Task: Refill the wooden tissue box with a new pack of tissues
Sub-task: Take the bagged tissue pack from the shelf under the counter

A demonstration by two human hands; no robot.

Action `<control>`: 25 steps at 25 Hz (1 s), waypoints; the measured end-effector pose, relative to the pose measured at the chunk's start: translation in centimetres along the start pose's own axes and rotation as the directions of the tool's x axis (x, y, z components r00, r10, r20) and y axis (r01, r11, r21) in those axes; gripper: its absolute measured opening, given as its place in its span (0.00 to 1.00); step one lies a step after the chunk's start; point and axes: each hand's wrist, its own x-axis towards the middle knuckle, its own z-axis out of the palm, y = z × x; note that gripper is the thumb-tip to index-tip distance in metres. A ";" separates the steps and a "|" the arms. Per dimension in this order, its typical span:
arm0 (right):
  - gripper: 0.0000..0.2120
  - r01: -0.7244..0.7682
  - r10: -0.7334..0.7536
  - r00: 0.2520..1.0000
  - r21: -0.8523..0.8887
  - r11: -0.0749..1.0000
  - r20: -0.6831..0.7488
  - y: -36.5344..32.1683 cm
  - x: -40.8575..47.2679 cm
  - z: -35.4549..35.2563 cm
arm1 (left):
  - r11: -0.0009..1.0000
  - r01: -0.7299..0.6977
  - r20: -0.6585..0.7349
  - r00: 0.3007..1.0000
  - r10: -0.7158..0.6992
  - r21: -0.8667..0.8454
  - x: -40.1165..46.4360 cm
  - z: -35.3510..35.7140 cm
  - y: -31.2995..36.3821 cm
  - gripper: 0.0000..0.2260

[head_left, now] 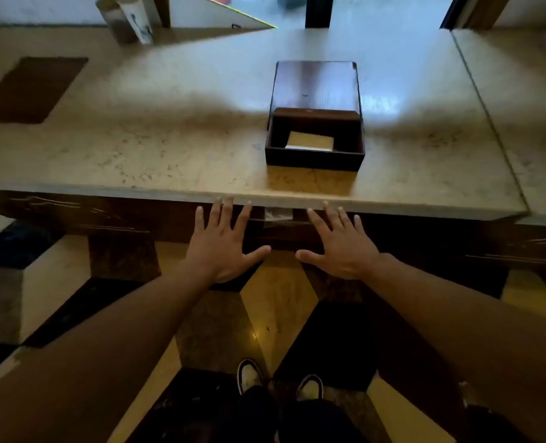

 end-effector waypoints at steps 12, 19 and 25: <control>0.47 -0.039 0.039 0.998 0.003 0.999 0.054 4.1 11.9 15.8 | 0.999 -0.011 0.094 0.996 0.006 0.052 8.0 17.6 -3.6 0.46; 0.46 0.047 -0.048 0.999 -0.075 0.996 -0.017 7.7 22.1 23.5 | 0.994 -0.095 0.084 0.992 0.090 0.046 17.6 27.6 -4.7 0.45; 0.48 0.074 -0.091 0.989 -0.140 0.987 -0.115 11.5 29.6 27.1 | 0.983 -0.176 -0.079 0.981 0.179 0.048 26.6 35.5 -5.0 0.48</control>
